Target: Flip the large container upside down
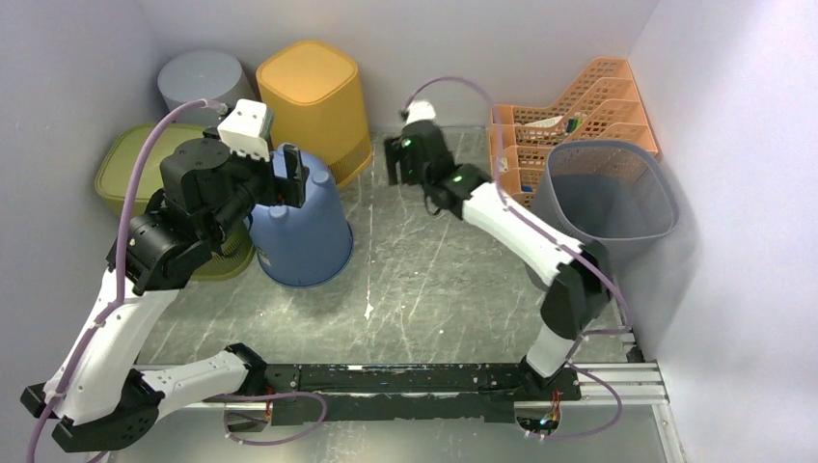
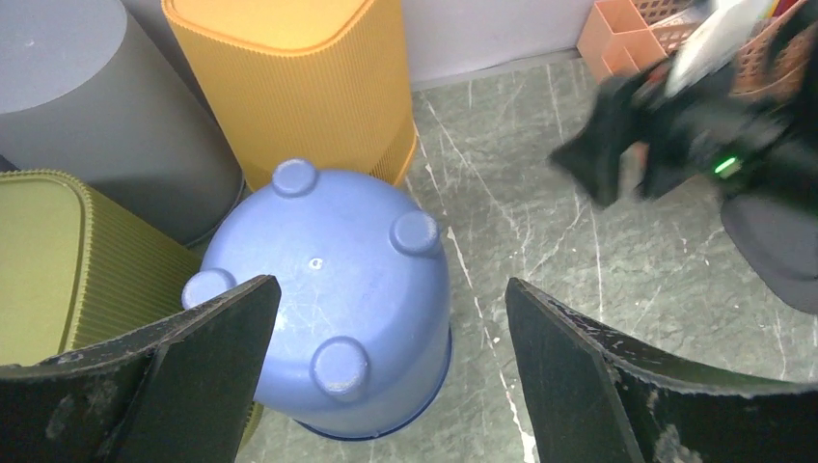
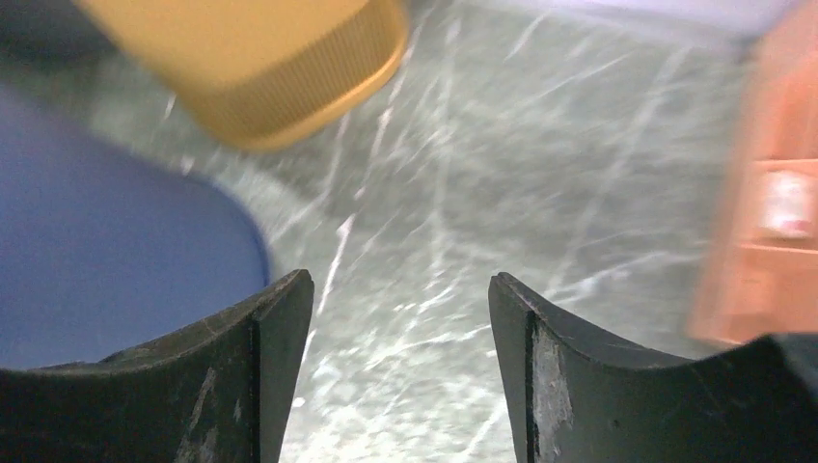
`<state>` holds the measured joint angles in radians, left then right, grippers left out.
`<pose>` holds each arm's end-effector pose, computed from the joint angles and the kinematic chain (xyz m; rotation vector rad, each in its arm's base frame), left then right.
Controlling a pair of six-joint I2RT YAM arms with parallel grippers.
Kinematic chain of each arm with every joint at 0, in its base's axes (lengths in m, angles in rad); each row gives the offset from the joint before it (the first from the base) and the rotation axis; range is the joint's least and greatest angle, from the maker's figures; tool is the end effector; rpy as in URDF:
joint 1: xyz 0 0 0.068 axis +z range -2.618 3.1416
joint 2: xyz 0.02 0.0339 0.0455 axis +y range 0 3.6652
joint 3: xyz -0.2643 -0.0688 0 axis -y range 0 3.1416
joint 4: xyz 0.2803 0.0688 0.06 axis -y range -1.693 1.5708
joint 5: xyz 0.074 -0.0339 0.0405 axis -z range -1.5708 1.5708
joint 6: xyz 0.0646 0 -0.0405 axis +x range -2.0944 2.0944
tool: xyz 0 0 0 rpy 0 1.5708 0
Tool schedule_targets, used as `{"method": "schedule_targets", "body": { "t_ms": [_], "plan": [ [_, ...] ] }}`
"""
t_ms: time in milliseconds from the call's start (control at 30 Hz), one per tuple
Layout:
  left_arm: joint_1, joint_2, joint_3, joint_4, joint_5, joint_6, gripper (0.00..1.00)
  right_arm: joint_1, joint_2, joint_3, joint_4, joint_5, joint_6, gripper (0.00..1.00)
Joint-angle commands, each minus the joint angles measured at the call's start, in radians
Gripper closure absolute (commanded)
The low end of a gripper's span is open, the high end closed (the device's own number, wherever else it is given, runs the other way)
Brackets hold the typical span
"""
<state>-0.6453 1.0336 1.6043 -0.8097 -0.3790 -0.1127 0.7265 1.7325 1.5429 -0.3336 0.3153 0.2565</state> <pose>0.1889 -0.1123 0.5108 0.2093 1.7847 -0.1999 0.3620 0.2949 0.3128 -0.2969 2.0559 0.2740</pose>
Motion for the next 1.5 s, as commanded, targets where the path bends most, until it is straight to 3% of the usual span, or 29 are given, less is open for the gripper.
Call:
{"method": "schedule_targets", "body": {
  "t_ms": [0,167,333,500,600,733,1067,1167,1333,1433,1467],
  "plan": [
    [-0.007,-0.004,-0.005,0.070,0.048,-0.007,0.01,-0.139,-0.099,0.095,-0.219,0.170,-0.042,0.32],
    [-0.007,-0.005,-0.011,0.098,0.082,-0.004,0.01,-0.254,-0.179,0.138,-0.330,0.266,-0.049,0.32],
    [-0.007,-0.005,-0.032,0.113,0.098,0.001,0.01,-0.259,-0.211,0.218,-0.488,0.424,-0.024,0.32],
    [-0.006,-0.005,-0.037,0.115,0.115,0.004,0.01,-0.259,-0.310,0.152,-0.513,0.509,-0.004,0.29],
    [-0.007,-0.006,-0.036,0.109,0.118,0.003,0.01,-0.259,-0.361,0.123,-0.543,0.576,0.017,0.25],
    [-0.007,-0.019,-0.056,0.121,0.126,-0.006,0.01,-0.268,-0.423,0.067,-0.552,0.680,0.012,0.12],
    [-0.007,-0.021,-0.073,0.126,0.157,-0.018,0.01,-0.375,-0.486,-0.137,-0.493,0.524,0.014,0.13],
    [-0.006,-0.027,-0.081,0.121,0.150,-0.020,0.01,-0.399,-0.497,-0.190,-0.460,0.475,0.002,0.25],
    [-0.006,-0.022,-0.084,0.120,0.147,-0.027,0.01,-0.407,-0.519,-0.213,-0.441,0.440,-0.004,0.57],
    [-0.006,-0.020,-0.089,0.124,0.155,-0.030,0.01,-0.407,-0.520,-0.210,-0.448,0.413,-0.019,0.98],
    [-0.006,-0.020,-0.089,0.122,0.155,-0.030,0.01,-0.407,-0.517,-0.202,-0.456,0.413,-0.019,1.00]
  ]
}}
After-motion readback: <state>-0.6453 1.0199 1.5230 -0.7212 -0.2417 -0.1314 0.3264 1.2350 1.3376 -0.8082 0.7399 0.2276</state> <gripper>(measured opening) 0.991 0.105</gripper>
